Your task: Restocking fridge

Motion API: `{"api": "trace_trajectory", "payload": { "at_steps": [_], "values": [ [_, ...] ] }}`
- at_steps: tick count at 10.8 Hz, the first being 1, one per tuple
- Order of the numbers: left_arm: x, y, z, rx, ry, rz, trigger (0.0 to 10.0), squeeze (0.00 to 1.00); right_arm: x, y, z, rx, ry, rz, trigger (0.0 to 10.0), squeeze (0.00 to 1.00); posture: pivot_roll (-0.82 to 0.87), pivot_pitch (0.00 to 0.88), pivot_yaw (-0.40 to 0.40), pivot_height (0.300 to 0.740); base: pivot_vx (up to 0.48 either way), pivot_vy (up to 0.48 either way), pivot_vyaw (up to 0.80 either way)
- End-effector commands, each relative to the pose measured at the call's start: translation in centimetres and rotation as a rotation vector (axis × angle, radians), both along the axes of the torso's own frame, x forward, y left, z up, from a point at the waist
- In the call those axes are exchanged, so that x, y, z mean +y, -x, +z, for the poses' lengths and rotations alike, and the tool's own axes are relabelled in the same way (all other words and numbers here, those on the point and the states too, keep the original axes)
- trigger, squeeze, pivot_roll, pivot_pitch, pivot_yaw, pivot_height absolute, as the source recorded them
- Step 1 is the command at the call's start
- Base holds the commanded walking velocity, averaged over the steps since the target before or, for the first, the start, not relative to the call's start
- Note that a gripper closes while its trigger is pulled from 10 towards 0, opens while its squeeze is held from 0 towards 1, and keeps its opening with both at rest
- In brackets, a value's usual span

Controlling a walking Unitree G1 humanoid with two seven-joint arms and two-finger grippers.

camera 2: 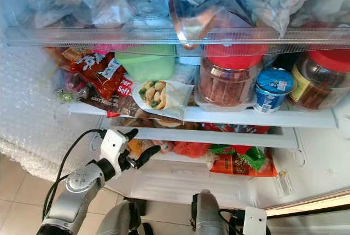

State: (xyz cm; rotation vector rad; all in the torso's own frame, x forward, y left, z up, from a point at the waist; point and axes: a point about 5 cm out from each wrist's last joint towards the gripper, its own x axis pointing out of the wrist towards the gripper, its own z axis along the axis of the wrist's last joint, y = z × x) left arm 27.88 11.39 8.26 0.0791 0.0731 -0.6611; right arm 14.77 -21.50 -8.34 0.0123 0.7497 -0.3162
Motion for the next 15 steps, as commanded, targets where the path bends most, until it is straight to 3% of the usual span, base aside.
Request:
{"api": "trace_trajectory", "payload": {
  "at_steps": [1, 9, 11, 12, 13, 15],
  "values": [
    [0.3, 0.2, -0.4, 0.019, 0.010, 0.010, 10.0, 0.00, 2.8, 2.1, -1.5, 0.107, -0.095, 0.032, 10.0, 0.00, -0.11, 0.193, 0.129, 0.645, -0.266, 0.000, 0.00],
    [1.0, 0.3, -1.1, 0.054, 0.035, 0.060, 10.0, 0.00, 2.8, 2.2, -1.6, 0.116, -0.105, 0.036, 10.0, 0.00, -0.10, 0.219, 0.126, 0.645, -0.273, 0.000, 0.00],
    [2.4, -0.1, -2.5, 0.096, 0.010, 0.186, 10.0, 0.00, 3.0, 2.3, -1.6, 0.115, -0.110, 0.038, 10.0, 0.00, -0.10, 0.220, 0.126, 0.645, -0.129, 0.000, 0.00],
    [4.2, -0.1, -5.1, 0.211, -0.037, 0.329, 10.0, 0.00, 3.1, 2.3, -1.7, 0.114, -0.112, 0.037, 10.0, 0.00, -0.10, 0.222, 0.125, 0.645, 0.000, 0.000, 0.00],
    [5.2, 0.4, -7.2, 0.317, -0.061, 0.394, 10.0, 0.00, 3.2, 2.3, -1.7, 0.112, -0.112, 0.037, 10.0, 0.00, -0.10, 0.223, 0.124, 0.645, 0.000, 0.000, 0.00],
    [6.6, 2.3, -10.7, 0.487, -0.196, 0.452, 10.0, 0.00, 3.3, 2.5, -1.7, 0.112, -0.115, 0.036, 10.0, 0.00, -0.09, 0.226, 0.125, 0.645, 0.000, 0.000, 0.00]
  ]
}}
